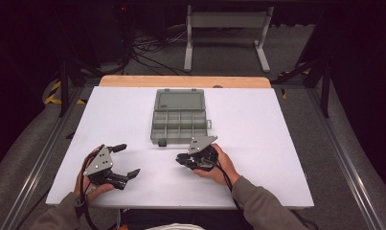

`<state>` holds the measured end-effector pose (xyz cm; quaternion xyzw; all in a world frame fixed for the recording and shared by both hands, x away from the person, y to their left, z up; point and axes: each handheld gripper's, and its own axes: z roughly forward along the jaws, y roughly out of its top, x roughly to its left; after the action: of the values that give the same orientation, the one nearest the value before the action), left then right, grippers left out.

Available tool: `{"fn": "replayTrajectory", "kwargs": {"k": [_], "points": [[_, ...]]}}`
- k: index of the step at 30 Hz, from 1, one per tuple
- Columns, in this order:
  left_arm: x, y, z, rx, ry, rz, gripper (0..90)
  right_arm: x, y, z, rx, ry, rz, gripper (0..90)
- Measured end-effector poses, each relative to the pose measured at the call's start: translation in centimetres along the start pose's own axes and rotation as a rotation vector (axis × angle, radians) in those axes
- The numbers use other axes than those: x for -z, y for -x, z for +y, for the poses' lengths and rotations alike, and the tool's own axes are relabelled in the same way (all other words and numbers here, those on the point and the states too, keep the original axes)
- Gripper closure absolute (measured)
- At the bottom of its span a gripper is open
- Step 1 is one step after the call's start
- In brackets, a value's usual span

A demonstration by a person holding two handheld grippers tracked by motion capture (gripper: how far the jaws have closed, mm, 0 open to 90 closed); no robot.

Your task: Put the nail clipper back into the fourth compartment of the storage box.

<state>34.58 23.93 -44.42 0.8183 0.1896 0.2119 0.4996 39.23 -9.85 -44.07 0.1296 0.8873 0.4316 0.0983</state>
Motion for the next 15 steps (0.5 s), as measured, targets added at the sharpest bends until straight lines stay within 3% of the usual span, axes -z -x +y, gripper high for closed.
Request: {"fn": "replayTrajectory", "kwargs": {"k": [15], "points": [[0.04, -0.02, -0.02, 0.007, 0.001, 0.001, 5.7, 0.85, 0.33, 0.13, -0.010, 0.045, -0.023, 80.7]]}}
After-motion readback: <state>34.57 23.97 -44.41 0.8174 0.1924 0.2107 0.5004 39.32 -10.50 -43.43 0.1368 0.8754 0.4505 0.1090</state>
